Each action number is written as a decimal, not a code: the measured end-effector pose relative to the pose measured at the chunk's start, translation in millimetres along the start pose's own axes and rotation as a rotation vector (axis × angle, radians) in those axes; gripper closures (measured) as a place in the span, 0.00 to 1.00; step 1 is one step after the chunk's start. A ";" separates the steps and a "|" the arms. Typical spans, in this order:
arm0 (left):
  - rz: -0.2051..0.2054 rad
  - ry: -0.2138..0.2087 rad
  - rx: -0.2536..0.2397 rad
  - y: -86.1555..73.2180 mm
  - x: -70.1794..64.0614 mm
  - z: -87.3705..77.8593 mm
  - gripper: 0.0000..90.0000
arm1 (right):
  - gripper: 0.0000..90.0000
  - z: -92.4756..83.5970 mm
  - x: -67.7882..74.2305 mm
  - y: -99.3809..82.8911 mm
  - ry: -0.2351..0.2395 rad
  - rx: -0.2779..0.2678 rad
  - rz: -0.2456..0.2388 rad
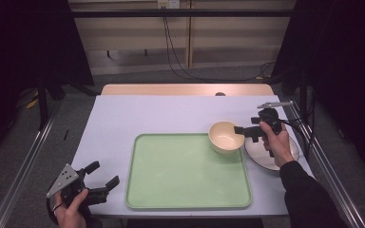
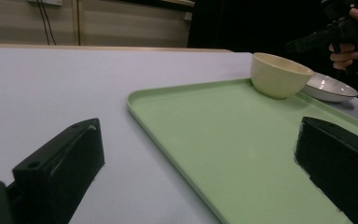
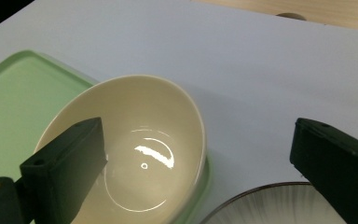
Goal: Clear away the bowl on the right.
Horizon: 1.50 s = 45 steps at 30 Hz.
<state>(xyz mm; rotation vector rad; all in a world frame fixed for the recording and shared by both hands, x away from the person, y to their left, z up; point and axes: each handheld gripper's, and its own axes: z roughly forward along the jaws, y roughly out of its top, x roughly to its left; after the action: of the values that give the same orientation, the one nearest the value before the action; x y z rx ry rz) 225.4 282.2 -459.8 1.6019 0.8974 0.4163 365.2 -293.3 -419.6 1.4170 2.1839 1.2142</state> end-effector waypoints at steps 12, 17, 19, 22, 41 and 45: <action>0.002 0.005 -0.002 0.1 -0.4 -0.3 0.02 | 0.04 -30.6 1.0 -12.7 -0.030 -0.036 -0.003; 0.001 0.002 -0.004 0.1 -1.0 -0.1 0.02 | 0.04 -45.9 0.1 -24.7 -0.054 -0.052 0.004; 0.007 -0.003 -0.004 0.3 -0.9 -0.5 0.02 | 0.04 -53.7 -0.9 -30.3 -0.069 -0.068 0.008; 0.005 -0.003 -0.005 0.2 -1.0 -0.6 0.02 | 0.04 -60.5 -0.4 -35.4 -0.071 -0.071 0.007; 0.018 0.010 -0.010 1.3 -3.0 -0.3 0.02 | 0.04 -93.6 22.3 -72.6 -0.088 -0.099 -0.023; 0.017 0.010 -0.012 1.5 -3.1 -0.5 0.02 | 0.04 -100.3 24.9 -79.7 -0.094 -0.114 -0.014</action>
<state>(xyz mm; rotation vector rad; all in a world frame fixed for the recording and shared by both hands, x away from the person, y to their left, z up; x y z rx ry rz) 223.5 280.3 -457.6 1.5984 0.8876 0.4411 242.0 -335.9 -413.7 1.3810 2.0255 1.2215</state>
